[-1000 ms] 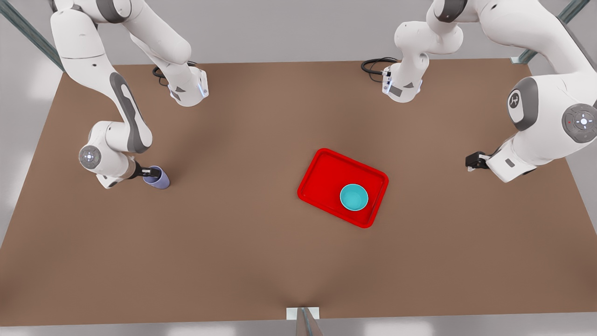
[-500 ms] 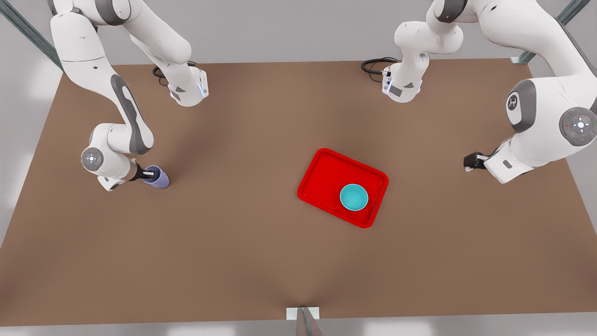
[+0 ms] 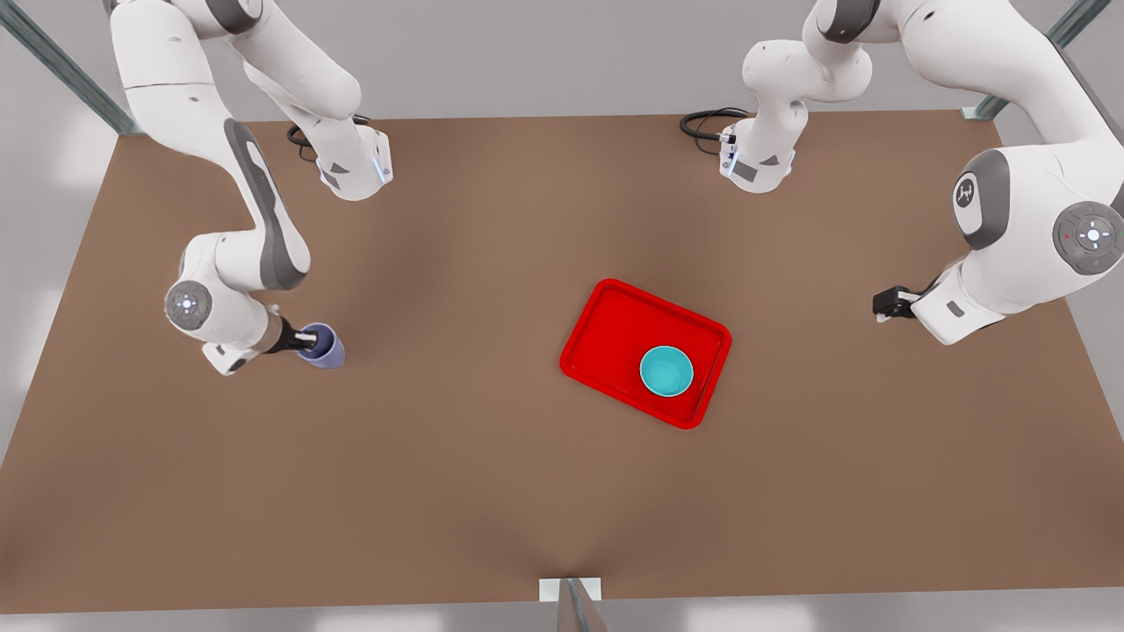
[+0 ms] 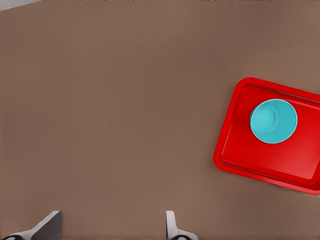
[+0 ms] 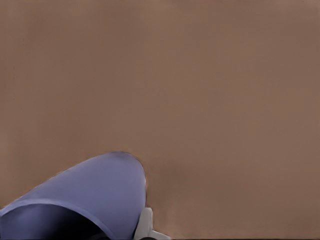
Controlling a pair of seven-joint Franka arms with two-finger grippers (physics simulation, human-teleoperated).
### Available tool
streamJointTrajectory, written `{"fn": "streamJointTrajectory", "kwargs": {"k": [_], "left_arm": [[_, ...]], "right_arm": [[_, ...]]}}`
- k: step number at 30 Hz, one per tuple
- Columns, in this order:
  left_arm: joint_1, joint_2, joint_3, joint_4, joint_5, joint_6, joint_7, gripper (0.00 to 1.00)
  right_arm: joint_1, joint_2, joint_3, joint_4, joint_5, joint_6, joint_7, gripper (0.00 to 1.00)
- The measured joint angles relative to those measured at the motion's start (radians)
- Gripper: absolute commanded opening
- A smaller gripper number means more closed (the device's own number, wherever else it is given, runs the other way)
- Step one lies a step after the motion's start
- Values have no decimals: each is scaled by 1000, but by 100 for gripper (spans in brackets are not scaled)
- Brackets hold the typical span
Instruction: Place the bowl on the tray with the left arm and the cup on the tray with the right arm
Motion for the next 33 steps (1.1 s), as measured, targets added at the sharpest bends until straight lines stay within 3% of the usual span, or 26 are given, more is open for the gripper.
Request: {"fn": "streamJointTrajectory", "kwargs": {"k": [1,6,10,11,13,14,19,33], "left_arm": [[0,0,0,0,0,0,0,100],[0,0,0,-2,0,0,0,100],[-1,2,0,-2,0,0,0,100],[-1,2,0,-2,0,0,0,100],[-1,2,0,-3,0,0,0,100],[-1,2,0,-3,0,0,0,100],[0,2,0,-9,0,0,0,100],[-1,2,-1,-17,0,1,0,100]], "right_arm": [[15,4,41,50,4,-32,75,21],[322,89,45,248,1,-114,470,21],[549,314,40,515,-3,-112,731,21],[618,375,27,583,-12,-108,795,21],[812,461,-103,727,-14,-106,884,21],[857,499,-123,786,-12,-106,913,21],[981,549,-167,862,-13,-109,1017,21],[1102,630,-204,962,-11,-117,1108,21]]}}
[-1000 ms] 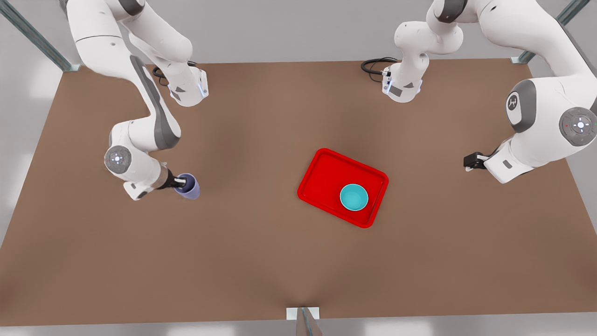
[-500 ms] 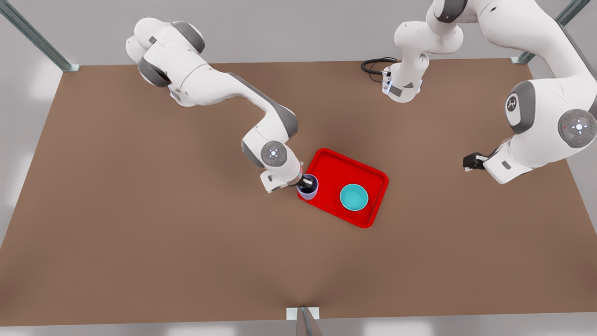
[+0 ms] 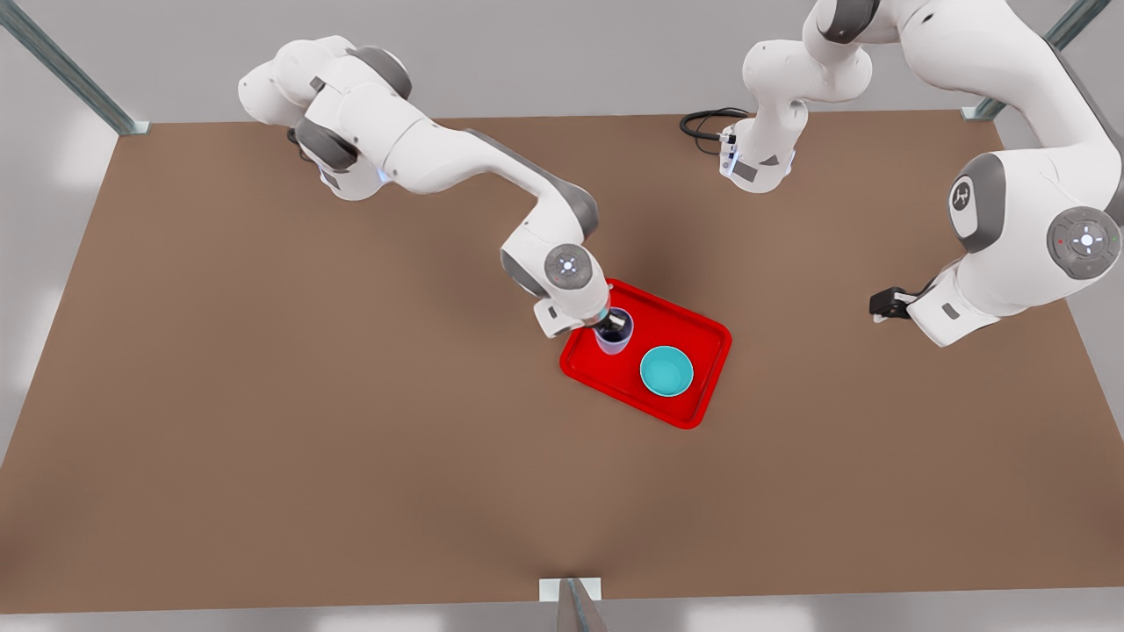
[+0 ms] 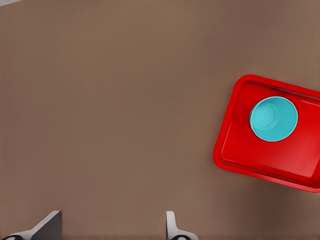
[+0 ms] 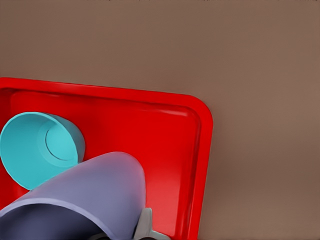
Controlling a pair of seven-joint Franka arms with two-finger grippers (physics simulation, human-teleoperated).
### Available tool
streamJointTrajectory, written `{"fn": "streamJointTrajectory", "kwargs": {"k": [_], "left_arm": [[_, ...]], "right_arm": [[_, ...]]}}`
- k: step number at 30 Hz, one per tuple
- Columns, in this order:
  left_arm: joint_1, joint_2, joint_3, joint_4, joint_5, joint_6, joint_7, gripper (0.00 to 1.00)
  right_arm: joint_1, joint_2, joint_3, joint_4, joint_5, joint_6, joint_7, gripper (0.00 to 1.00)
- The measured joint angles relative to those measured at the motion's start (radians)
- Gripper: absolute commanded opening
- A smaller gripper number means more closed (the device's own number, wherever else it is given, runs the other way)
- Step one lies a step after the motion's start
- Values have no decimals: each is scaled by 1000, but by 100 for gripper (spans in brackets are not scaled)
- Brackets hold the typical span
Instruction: Place the bowl on the tray with the left arm and the cup on the tray with the right arm
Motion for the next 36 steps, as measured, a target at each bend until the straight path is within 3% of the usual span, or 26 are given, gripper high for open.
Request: {"fn": "streamJointTrajectory", "kwargs": {"k": [10,12,17,19,27,30,33,35,36], "left_arm": [[1,9,1,-16,0,5,0,100],[1,9,1,-17,0,6,0,100],[1,9,1,-28,0,5,0,100],[3,9,1,-31,0,5,0,100],[3,8,1,-31,0,0,0,100],[4,6,3,-31,0,2,0,100],[5,9,3,-31,0,12,1,100],[4,9,3,-31,0,20,2,100],[4,9,3,-30,0,20,2,100]], "right_arm": [[14,60,-23,-9,-7,70,-11,21],[14,62,-23,-9,-10,69,-12,50],[14,64,-23,-9,-14,65,-11,72],[15,64,-23,-9,-13,65,-11,90],[14,63,-24,-11,-19,65,-9,93],[3,48,-23,-7,-17,45,-9,100],[-179,-188,-9,0,-4,-271,-160,100],[-456,-373,-28,-39,-1,-451,-740,100],[-597,-536,-78,-195,1,-460,-1038,100]]}}
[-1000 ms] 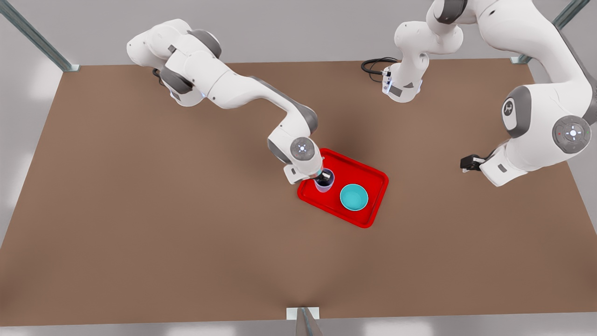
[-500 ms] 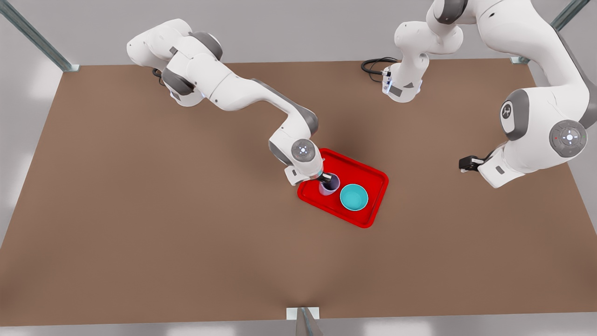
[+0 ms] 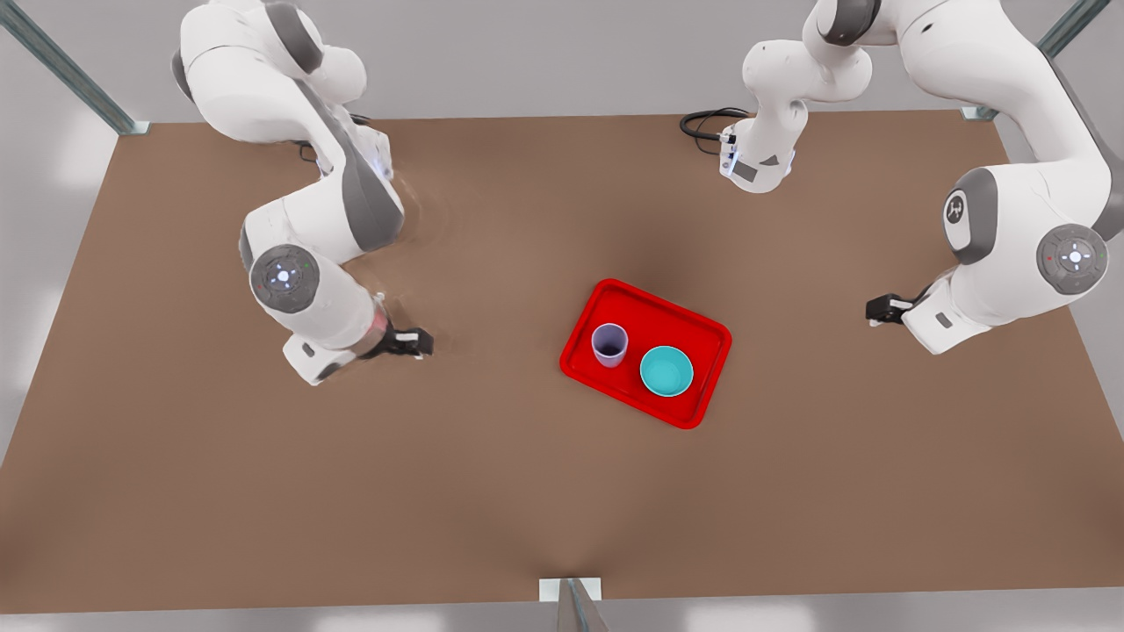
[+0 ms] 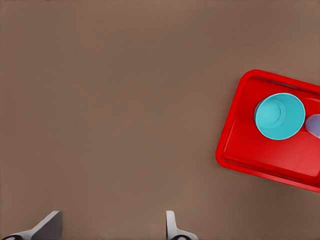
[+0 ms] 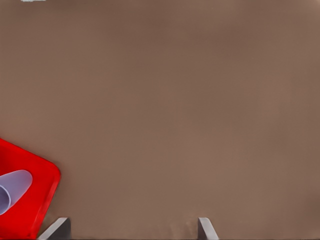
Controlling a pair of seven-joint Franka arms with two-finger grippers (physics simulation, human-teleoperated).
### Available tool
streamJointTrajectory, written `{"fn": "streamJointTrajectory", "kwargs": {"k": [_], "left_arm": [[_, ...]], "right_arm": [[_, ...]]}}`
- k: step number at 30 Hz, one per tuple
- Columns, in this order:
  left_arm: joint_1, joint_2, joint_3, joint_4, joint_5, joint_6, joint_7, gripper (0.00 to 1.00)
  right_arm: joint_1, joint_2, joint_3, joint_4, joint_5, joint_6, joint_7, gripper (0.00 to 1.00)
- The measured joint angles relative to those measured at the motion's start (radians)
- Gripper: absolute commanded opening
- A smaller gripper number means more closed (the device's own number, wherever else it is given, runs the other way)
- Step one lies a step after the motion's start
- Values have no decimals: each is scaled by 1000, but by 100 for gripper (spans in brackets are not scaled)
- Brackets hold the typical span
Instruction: Place the bowl on the tray with the left arm and the cup on the tray with the right arm
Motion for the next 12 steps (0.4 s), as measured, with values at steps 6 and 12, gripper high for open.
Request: {"fn": "streamJointTrajectory", "kwargs": {"k": [6,12], "left_arm": [[-3,15,0,1,1,46,0,100],[-5,15,-2,4,3,46,-1,100]], "right_arm": [[16,-197,-190,-139,72,-128,-175,100],[-6,-192,-192,-136,64,-107,-174,100]]}}
